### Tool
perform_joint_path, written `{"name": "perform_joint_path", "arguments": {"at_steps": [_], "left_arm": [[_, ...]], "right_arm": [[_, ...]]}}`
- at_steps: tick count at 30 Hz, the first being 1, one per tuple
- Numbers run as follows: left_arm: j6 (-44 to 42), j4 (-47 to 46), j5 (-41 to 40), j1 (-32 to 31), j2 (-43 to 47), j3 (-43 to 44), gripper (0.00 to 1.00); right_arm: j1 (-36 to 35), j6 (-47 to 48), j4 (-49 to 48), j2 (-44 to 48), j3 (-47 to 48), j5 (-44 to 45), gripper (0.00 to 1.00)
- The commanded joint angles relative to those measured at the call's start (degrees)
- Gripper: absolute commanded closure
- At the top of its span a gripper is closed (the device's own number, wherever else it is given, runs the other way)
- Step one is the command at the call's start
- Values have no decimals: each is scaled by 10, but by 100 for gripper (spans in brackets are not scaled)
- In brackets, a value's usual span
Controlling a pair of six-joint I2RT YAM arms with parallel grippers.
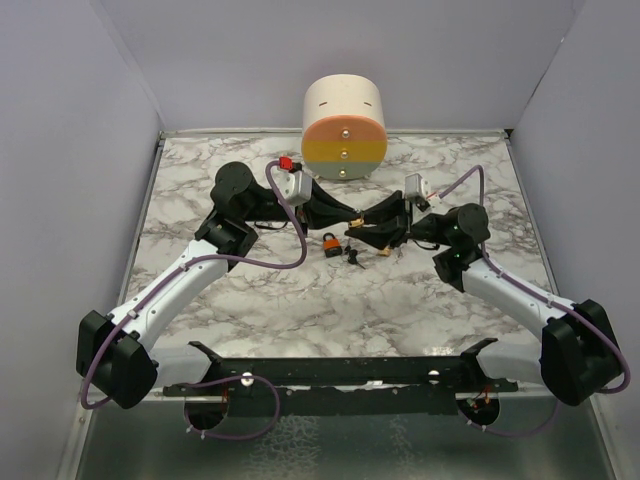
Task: Lock with the key
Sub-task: Lock the lock.
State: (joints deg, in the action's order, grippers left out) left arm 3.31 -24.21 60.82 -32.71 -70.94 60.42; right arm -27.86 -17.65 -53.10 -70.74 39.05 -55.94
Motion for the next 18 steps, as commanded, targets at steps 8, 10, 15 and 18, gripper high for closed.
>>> {"name": "perform_joint_path", "arguments": {"at_steps": [8, 10, 15, 18], "left_arm": [[-3, -30, -23, -3, 7, 14, 100], [-3, -30, -24, -3, 7, 13, 100], [-4, -32, -23, -3, 6, 14, 100], [-4, -33, -21, -3, 6, 13, 100]], "right_arm": [[-16, 17, 11, 5, 9, 25, 85], [-16, 18, 17, 4, 12, 27, 97], [-18, 22, 21, 5, 10, 32, 99], [-18, 24, 17, 8, 6, 37, 99]]}}
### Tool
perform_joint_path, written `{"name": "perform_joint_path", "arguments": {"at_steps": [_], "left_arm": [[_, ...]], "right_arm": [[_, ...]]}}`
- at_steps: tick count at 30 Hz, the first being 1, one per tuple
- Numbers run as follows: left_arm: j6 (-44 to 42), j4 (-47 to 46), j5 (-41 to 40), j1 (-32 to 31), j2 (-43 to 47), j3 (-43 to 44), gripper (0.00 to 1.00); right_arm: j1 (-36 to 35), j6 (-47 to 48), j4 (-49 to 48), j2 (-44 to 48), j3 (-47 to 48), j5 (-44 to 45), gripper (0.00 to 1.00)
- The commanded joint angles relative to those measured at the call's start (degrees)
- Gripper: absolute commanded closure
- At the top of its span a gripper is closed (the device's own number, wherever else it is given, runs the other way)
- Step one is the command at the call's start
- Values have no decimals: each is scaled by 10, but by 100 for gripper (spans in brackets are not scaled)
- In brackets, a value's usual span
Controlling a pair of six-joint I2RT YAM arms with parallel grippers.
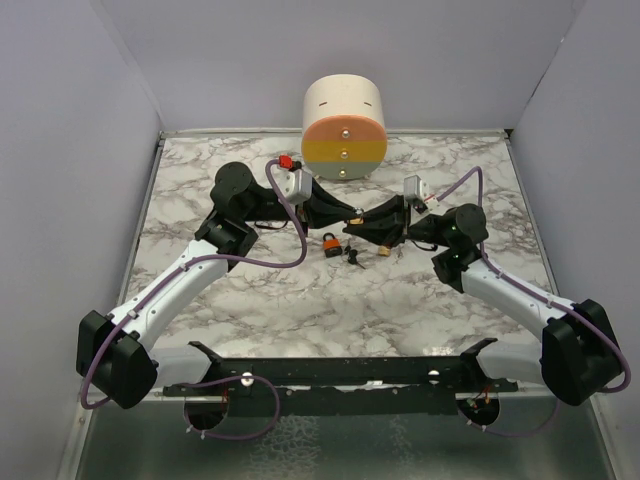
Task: Lock with the key
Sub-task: Lock the lock.
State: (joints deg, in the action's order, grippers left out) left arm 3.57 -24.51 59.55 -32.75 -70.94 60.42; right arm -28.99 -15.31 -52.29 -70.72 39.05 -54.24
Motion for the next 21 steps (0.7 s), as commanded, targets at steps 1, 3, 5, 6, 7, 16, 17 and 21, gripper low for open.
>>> {"name": "perform_joint_path", "arguments": {"at_steps": [1, 3, 5, 6, 7, 16, 17, 21], "left_arm": [[-6, -30, -8, -2, 6, 12, 98], [-5, -31, -8, -2, 7, 12, 85], [-5, -30, -11, -2, 8, 13, 75], [-5, -31, -13, -2, 9, 14, 72], [-5, -32, -15, -2, 10, 14, 71], [-4, -35, -18, -2, 15, 17, 76], [-4, -35, -19, -2, 15, 17, 78], [-2, -35, -20, -2, 11, 16, 88]], "right_arm": [[-7, 2, 7, 10, 4, 20, 98], [-8, 5, 9, 12, 3, 21, 99], [-8, 8, 13, 12, 4, 21, 99], [-9, 10, 17, 13, 4, 21, 99], [-9, 11, 19, 14, 4, 22, 98], [-9, 17, 28, 19, 1, 31, 99], [-9, 18, 28, 20, 1, 31, 99], [-9, 20, 32, 22, 2, 34, 99]]}}
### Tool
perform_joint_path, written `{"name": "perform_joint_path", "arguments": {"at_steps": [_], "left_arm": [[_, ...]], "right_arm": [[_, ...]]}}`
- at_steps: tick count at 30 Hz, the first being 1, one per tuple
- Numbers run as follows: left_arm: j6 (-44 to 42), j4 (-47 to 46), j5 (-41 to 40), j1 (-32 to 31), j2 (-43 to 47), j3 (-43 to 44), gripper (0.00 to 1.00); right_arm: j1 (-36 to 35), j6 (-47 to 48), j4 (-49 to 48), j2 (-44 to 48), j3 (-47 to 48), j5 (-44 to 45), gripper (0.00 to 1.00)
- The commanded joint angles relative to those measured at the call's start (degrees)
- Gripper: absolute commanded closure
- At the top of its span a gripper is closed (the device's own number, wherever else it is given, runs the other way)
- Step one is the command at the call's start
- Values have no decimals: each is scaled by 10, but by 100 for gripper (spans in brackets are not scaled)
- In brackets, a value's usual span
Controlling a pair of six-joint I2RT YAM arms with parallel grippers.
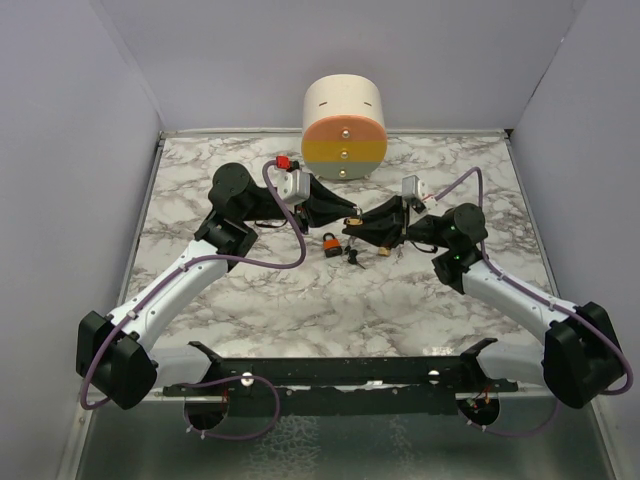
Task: Lock with the key
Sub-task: Lock the lock.
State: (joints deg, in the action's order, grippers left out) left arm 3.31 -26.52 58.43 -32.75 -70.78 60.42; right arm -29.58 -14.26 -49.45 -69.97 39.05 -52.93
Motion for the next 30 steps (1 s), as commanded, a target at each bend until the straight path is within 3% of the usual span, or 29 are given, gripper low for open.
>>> {"name": "perform_joint_path", "arguments": {"at_steps": [1, 6, 21, 30], "left_arm": [[1, -15, -9, -2, 8, 16, 90], [4, -15, -5, -2, 3, 17, 100], [23, -15, -3, -2, 0, 20, 100], [24, -15, -1, -2, -3, 12, 100]], "right_arm": [[-4, 9, 4, 15, 2, 22, 99], [-3, 11, 6, 17, 4, 25, 99], [-4, 23, -6, 38, -12, 110, 99], [-4, 19, -23, 54, -16, 113, 99]]}}
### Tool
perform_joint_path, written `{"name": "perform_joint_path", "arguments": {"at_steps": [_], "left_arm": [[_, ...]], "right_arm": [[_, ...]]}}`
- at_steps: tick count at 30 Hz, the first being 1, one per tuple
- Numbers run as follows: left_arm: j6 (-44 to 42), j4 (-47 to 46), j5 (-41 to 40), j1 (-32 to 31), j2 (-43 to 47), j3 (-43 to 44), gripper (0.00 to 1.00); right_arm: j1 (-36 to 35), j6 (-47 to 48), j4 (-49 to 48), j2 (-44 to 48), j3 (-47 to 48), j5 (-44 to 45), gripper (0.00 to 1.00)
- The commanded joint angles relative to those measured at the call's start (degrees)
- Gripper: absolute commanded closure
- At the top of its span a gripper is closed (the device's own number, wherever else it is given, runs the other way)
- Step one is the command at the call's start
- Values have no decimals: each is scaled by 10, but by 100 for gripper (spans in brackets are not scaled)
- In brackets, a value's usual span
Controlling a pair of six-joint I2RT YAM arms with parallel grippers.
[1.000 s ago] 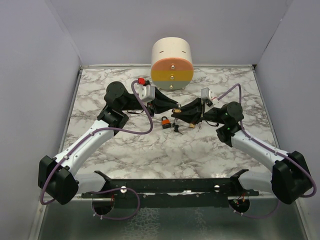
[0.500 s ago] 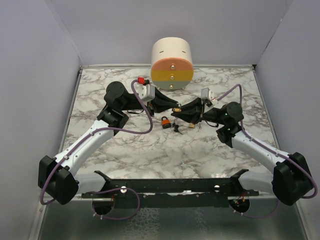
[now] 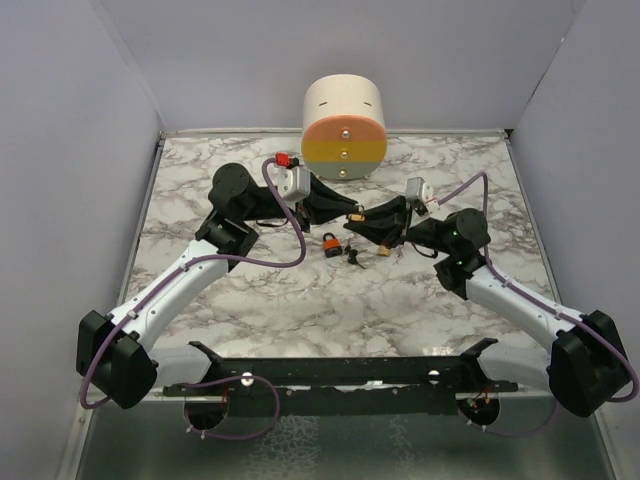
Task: Lock with the key
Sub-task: Lock the lock.
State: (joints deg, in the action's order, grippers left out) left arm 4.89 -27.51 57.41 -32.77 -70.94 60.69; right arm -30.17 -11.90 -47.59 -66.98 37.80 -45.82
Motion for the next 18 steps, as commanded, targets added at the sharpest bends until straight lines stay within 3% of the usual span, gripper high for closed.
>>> {"name": "perform_joint_path", "arguments": {"at_steps": [1, 18], "left_arm": [[9, -5, 10, -2, -2, 8, 100], [41, 7, 34, -2, -13, 9, 100]], "right_arm": [[2, -5, -44, 26, -3, 41, 99], [3, 18, -65, 61, -7, 107, 99]]}}
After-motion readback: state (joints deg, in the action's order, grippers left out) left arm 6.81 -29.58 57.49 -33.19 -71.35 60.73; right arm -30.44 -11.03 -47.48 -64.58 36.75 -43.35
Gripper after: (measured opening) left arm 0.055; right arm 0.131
